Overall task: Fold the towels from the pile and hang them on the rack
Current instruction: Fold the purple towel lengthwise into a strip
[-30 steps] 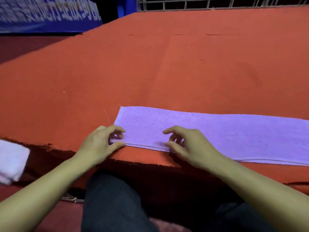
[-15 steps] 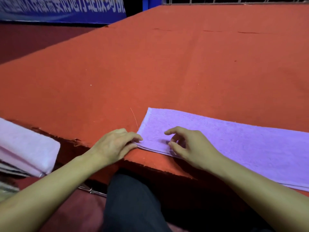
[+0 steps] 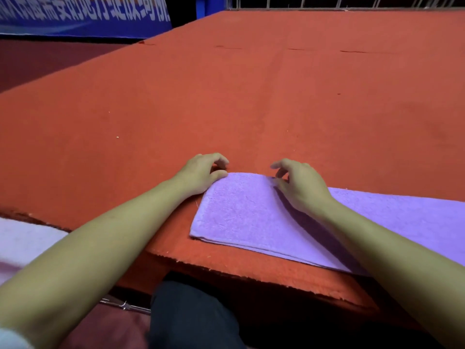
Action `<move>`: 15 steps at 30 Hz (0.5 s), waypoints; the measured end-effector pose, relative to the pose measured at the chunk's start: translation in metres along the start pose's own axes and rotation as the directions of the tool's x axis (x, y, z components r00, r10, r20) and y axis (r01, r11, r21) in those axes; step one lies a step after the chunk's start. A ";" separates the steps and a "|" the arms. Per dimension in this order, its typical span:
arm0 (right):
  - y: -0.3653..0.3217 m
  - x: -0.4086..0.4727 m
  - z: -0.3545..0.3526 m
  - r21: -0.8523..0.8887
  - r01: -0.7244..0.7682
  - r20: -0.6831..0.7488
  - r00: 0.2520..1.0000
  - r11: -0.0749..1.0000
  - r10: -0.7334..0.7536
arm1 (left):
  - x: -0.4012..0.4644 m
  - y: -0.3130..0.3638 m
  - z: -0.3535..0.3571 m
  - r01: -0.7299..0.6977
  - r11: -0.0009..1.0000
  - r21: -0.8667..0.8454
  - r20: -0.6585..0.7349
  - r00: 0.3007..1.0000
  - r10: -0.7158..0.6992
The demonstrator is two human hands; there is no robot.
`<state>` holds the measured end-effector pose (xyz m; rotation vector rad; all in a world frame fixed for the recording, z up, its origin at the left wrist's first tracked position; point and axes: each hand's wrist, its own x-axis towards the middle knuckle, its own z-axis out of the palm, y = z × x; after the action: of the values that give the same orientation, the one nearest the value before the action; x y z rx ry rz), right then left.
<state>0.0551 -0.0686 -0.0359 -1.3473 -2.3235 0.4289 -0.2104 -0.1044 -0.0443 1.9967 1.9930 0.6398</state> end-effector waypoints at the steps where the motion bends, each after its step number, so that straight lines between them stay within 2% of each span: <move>1: 0.006 0.003 -0.001 -0.059 -0.025 0.000 1.000 0.998 0.025 | 0.003 -0.001 -0.001 -0.032 0.999 0.014 0.013 0.999 0.032; 4: 0.019 0.009 -0.005 -0.176 -0.070 0.044 0.996 0.982 0.079 | 0.009 -0.003 -0.006 -0.063 0.998 -0.024 0.070 0.995 0.065; 9: 0.025 0.011 -0.012 -0.185 -0.044 0.099 0.993 0.982 0.063 | 0.013 -0.002 -0.011 -0.142 0.987 0.080 0.167 0.978 0.127; 13: 0.024 0.007 -0.016 -0.224 -0.024 0.112 0.992 0.974 0.050 | 0.009 -0.004 -0.012 -0.213 0.968 0.134 0.174 0.967 0.189; 15: 0.025 0.007 -0.019 -0.158 -0.042 0.133 0.989 0.987 0.063 | 0.008 -0.002 -0.013 -0.205 0.969 0.140 0.192 0.965 0.177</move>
<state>0.0799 -0.0493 -0.0297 -1.4978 -2.4820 0.3751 -0.2184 -0.0977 -0.0326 2.2721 1.8109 0.3330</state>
